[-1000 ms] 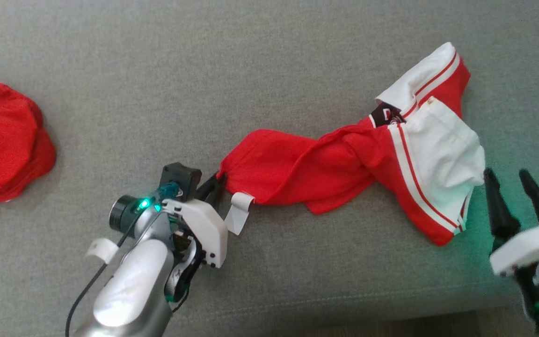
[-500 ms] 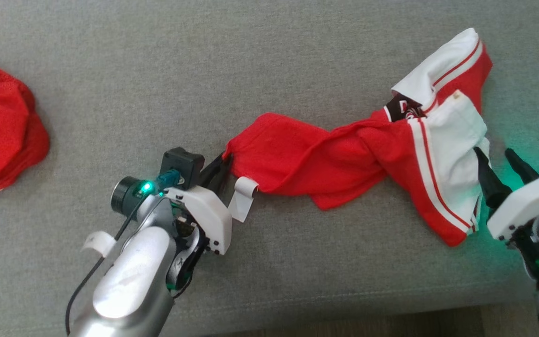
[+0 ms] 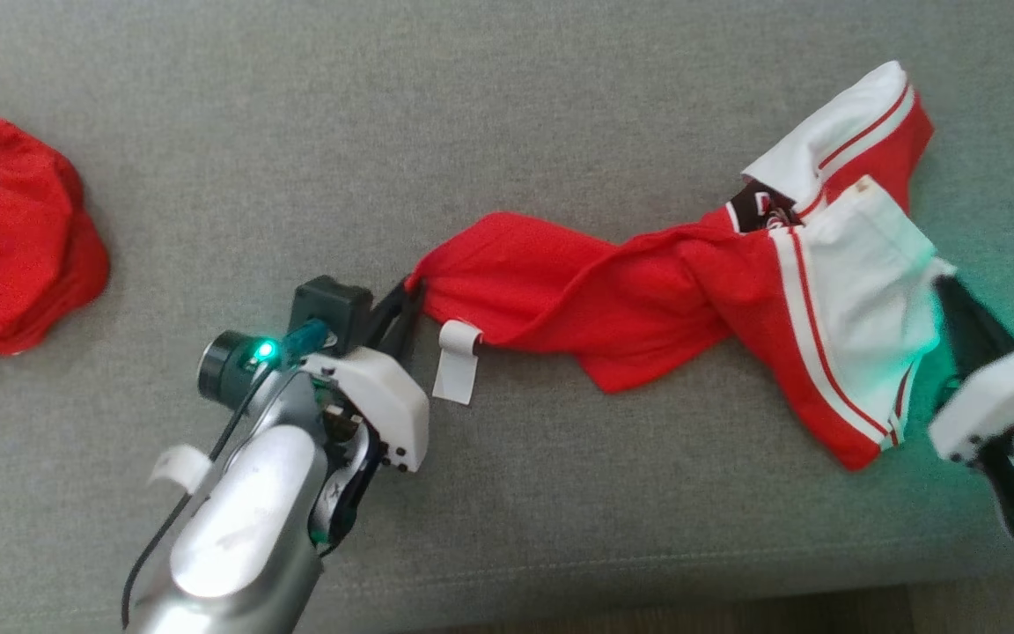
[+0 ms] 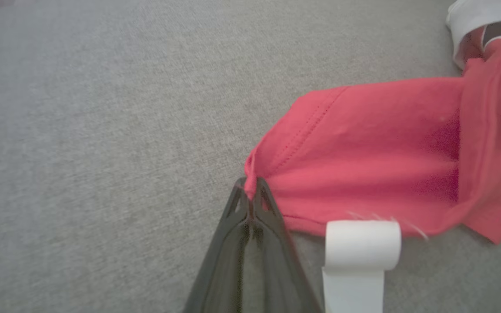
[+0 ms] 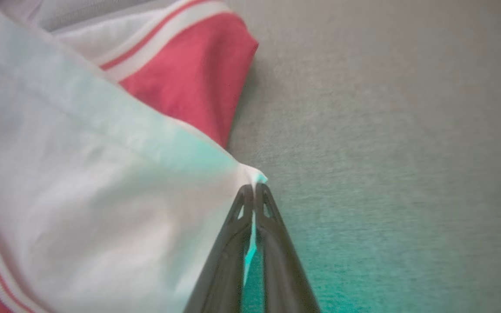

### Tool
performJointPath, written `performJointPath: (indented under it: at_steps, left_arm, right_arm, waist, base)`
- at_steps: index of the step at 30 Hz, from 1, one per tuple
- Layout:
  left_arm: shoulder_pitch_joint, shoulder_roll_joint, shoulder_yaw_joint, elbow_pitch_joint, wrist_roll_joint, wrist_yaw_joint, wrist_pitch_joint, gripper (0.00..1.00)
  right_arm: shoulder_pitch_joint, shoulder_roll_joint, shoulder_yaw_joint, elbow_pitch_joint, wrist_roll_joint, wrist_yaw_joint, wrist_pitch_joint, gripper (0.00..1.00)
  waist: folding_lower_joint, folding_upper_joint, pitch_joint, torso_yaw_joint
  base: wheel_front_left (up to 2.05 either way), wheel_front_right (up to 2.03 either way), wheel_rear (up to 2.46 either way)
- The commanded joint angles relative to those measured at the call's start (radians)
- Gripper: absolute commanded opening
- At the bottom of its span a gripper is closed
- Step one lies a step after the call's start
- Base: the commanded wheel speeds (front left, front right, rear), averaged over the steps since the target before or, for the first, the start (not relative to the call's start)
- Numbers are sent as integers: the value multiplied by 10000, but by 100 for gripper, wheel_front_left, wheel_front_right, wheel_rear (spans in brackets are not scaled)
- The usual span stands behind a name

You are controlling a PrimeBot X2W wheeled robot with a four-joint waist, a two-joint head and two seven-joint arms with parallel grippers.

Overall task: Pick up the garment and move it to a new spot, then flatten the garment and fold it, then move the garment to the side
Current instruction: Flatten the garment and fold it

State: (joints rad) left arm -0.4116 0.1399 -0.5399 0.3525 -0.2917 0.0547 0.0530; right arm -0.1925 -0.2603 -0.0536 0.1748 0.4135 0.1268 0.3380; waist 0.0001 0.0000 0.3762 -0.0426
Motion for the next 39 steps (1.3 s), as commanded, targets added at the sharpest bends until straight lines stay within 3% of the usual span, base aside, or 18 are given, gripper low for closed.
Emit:
performJointPath:
  at_steps: [1, 10, 19, 27, 33, 39]
  left_arm:
    - [-1, 276, 375, -311, 70, 175, -261, 0]
    - [333, 580, 688, -1323, 134, 574, -1061, 0]
    - [41, 1182, 1418, -3819, 340, 1052, -1670, 0]
    - [-1274, 1916, 2041, -5724, 592, 1135, -741, 0]
    - [-2284, 2282, 2421, -6383, 491, 1078, 216, 0]
    - [-2599, 2344, 2537, -6553, 295, 1078, 656, 0]
  right_arm:
    - [321, -114, -175, -707, -239, 39, -442, 0]
    - [781, -73, -657, -2504, -837, 39, -1251, 0]
    - [-203, -625, -726, -4713, -1192, 39, -1291, 0]
    - [-2077, -1300, -879, -5691, -1048, 39, -1096, 0]
    - [-3695, -1798, -1200, -5815, -610, 39, -978, 0]
    - [-4453, -1901, -1133, -5546, -233, 39, -822, 0]
  waist:
    - [-1, 0, -236, 1]
    - [-1, 0, -1053, -65]
    - [-1, 0, -2154, 12]
    - [-1, 0, -2963, 173]
    - [-1, 0, -3286, 293]
    - [-1, 0, -3212, 307]
  base:
    - [0, 0, 0]
    - [0, 0, 0]
    - [0, 0, 0]
    - [0, 0, 0]
    - [0, 0, 0]
    - [0, 0, 0]
